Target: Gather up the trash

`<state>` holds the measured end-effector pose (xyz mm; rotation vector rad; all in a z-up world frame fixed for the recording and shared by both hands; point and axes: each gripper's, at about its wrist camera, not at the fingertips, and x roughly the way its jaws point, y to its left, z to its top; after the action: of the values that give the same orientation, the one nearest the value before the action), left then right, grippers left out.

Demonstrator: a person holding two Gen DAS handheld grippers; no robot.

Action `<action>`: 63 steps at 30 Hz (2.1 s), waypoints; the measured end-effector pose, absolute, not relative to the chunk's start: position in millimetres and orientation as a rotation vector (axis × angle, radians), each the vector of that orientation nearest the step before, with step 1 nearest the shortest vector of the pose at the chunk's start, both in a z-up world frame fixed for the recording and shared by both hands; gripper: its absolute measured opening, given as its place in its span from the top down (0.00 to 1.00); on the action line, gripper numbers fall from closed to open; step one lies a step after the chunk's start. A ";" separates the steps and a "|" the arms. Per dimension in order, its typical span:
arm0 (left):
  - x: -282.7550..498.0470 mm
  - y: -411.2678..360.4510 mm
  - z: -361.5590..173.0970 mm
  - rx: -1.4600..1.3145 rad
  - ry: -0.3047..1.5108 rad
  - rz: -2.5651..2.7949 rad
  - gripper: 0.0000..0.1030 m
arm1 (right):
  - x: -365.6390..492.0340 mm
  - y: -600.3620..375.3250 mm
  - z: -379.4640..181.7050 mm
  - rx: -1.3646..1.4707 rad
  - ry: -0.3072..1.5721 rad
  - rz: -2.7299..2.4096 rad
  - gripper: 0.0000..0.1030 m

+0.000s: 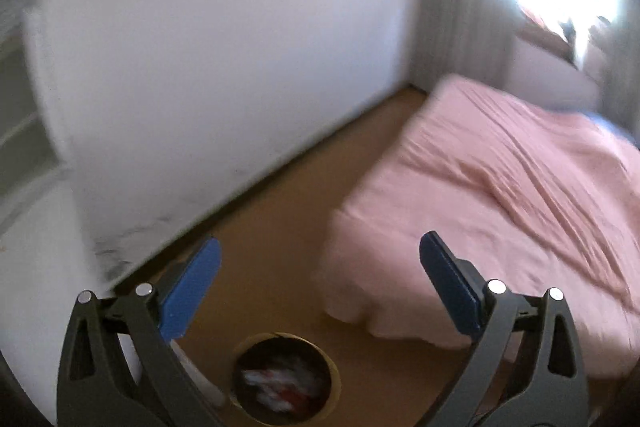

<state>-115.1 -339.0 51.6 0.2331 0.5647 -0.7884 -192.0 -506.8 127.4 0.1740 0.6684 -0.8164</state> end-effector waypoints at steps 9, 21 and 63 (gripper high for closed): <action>-43.2 -141.0 34.9 0.069 0.642 -0.205 0.07 | -63.0 -349.2 135.4 0.032 0.660 -0.401 0.07; -39.5 -35.8 4.0 0.047 0.708 0.069 0.07 | 1.2 -216.6 103.4 0.012 0.698 -0.160 0.07; -16.5 -40.8 -26.9 0.040 0.818 0.020 0.07 | 2.6 -207.5 65.9 0.010 0.791 -0.113 0.07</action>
<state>-16.5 -40.8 -26.9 0.0395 0.8178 0.0198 2.6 -207.5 65.9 0.0099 0.7911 -0.1129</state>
